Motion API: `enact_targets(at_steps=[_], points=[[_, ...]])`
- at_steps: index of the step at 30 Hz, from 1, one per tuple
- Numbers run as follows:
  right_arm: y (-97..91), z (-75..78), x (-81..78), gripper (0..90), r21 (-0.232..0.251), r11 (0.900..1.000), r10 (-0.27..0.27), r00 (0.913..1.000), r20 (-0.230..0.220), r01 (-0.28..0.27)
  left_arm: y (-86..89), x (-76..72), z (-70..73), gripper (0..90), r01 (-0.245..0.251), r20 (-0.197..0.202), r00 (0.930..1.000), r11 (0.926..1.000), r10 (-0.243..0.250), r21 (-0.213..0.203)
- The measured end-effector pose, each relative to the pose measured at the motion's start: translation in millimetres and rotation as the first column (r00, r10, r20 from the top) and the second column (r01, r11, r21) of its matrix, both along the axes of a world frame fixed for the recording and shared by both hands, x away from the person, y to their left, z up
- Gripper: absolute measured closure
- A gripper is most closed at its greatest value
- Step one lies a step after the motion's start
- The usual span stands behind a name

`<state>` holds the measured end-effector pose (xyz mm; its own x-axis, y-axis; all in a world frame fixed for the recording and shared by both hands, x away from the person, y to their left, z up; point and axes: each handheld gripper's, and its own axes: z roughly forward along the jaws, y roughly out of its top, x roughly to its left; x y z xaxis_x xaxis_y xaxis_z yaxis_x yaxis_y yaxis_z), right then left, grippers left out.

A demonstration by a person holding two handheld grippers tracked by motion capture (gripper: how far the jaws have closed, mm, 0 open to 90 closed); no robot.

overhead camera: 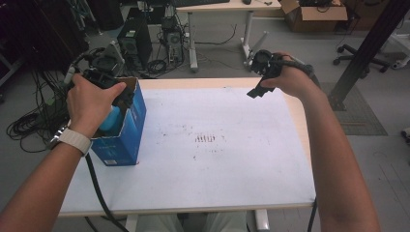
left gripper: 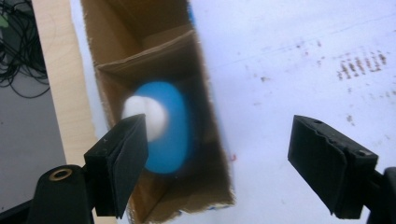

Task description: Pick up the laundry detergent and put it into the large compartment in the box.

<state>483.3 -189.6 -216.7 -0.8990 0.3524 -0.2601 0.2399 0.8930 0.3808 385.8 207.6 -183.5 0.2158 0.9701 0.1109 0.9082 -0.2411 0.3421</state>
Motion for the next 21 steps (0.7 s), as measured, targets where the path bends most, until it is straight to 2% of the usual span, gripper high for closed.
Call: enact_targets(at_steps=[7, 11, 21], points=[[0.5, 0.8, -1.3, 10.0, -0.001, 1.0000, 0.000, 1.0000, 0.001, 0.000, -18.9, -7.9, 8.3, 16.4, 0.049, -0.011, 0.9987, 0.9988, -0.049, -0.003], [1.3, 1.1, -1.7, 10.0, 0.000, 1.0000, 0.000, 1.0000, 0.001, 0.000, -27.6, -10.4, 9.9, 7.7, 0.067, -0.024, 0.9975, 0.9978, -0.067, 0.006], [1.4, 2.1, -2.4, 10.0, -0.001, 1.0000, 0.002, 1.0000, 0.005, -0.002, -43.9, -17.5, 13.9, 5.8, 0.126, -0.012, 0.9920, 0.9920, -0.126, -0.003]])
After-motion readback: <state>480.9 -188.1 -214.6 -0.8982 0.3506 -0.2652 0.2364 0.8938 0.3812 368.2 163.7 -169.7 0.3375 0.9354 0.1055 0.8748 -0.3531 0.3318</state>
